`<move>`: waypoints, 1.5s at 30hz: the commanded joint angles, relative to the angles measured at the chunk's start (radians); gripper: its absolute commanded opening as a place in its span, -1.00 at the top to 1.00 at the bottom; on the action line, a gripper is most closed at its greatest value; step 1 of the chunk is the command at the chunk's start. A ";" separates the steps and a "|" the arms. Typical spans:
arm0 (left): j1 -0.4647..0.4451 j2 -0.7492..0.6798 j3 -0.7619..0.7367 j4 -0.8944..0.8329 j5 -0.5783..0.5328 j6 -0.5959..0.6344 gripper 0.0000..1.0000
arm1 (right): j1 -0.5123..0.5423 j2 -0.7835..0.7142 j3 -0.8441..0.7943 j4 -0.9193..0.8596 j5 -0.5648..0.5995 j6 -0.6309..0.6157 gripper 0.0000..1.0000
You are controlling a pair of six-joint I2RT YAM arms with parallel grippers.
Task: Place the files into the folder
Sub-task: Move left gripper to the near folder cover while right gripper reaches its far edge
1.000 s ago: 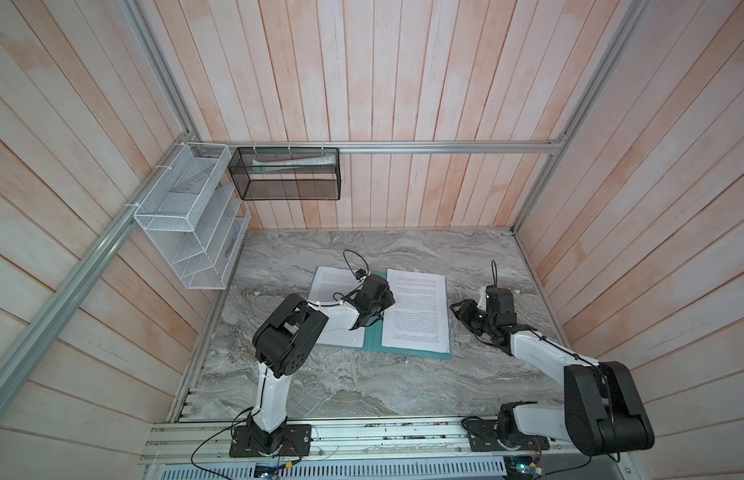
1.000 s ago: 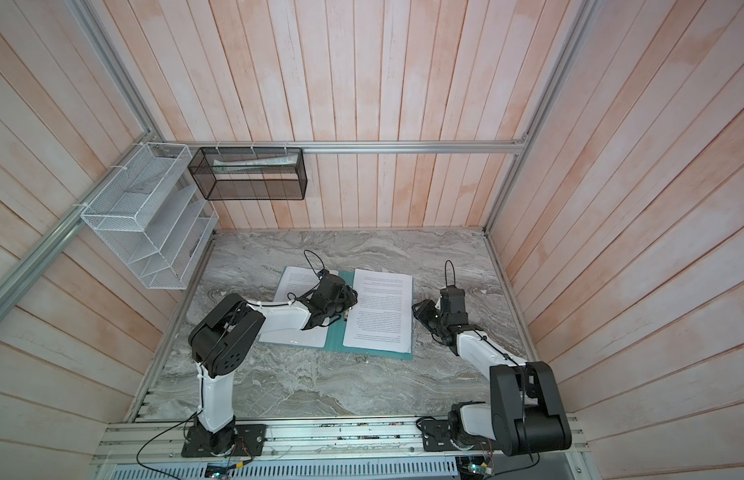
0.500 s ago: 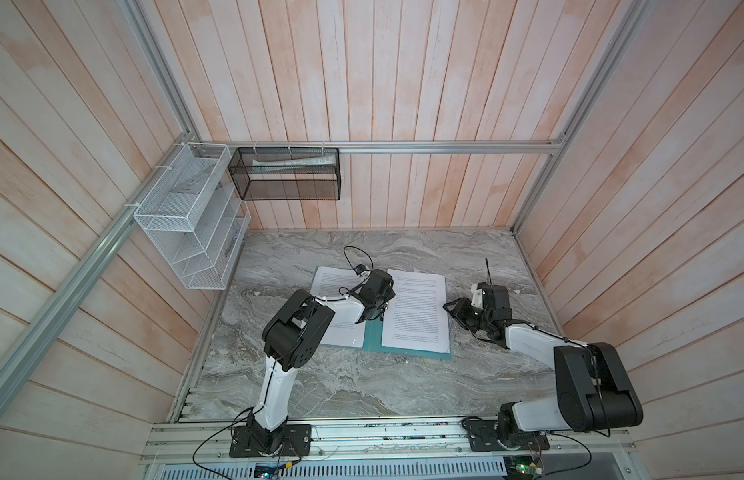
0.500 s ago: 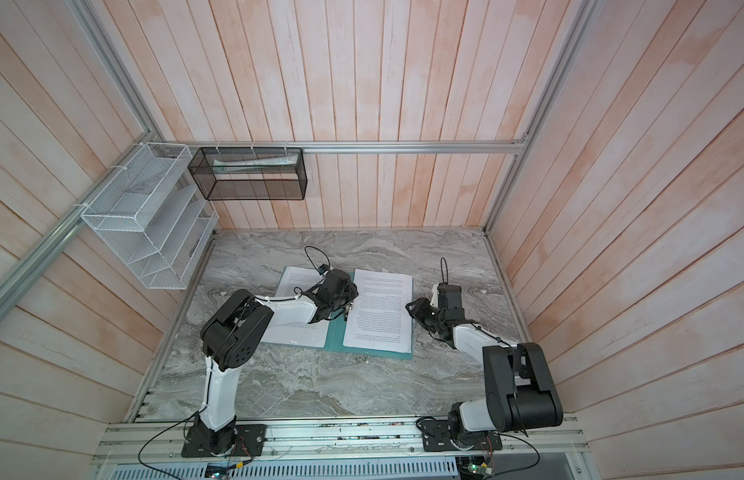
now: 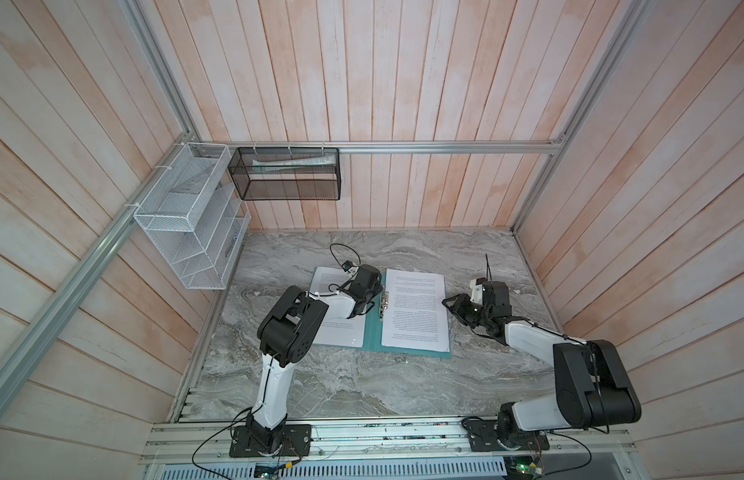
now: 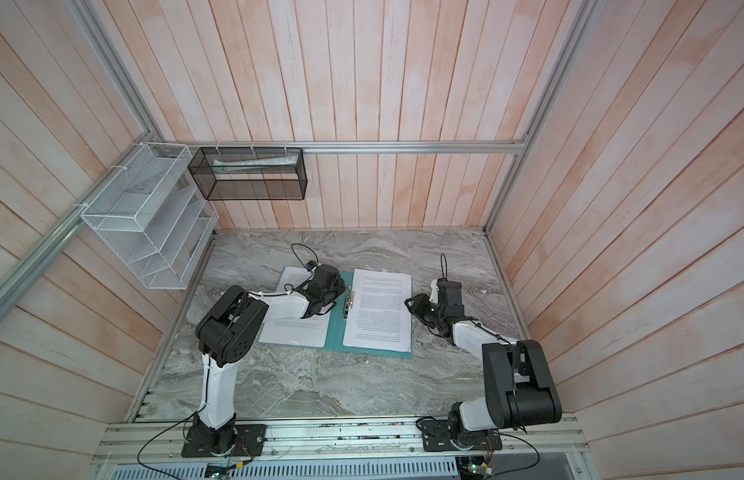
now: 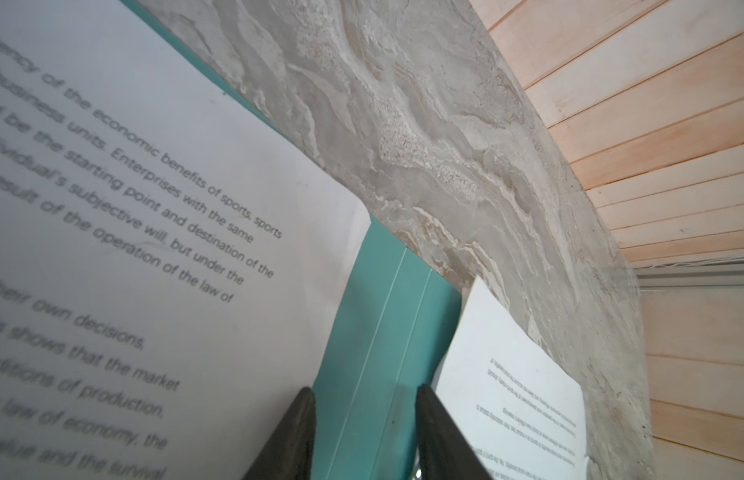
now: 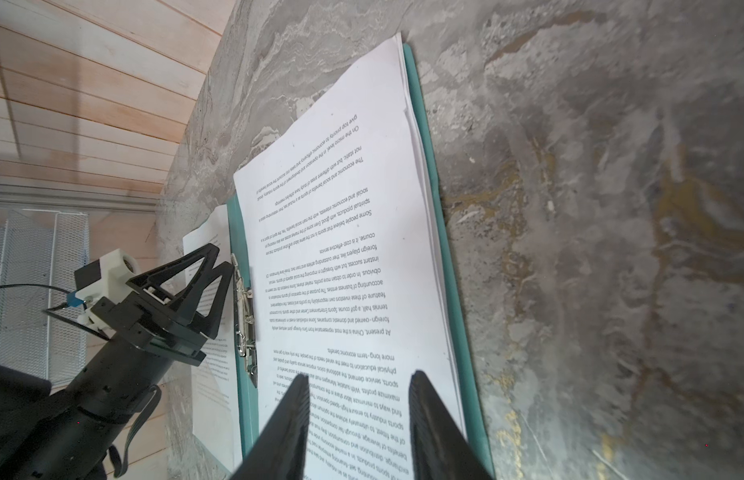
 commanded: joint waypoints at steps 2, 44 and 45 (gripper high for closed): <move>-0.006 -0.040 -0.059 0.012 0.035 0.068 0.05 | 0.002 0.018 0.053 0.023 -0.056 -0.056 0.31; 0.432 -0.709 -0.761 0.051 0.497 0.212 -0.50 | 0.320 0.880 1.166 -0.576 -0.309 -0.489 0.18; 0.431 -0.707 -0.765 0.053 0.494 0.210 -0.50 | 0.320 0.880 1.165 -0.578 -0.311 -0.488 0.18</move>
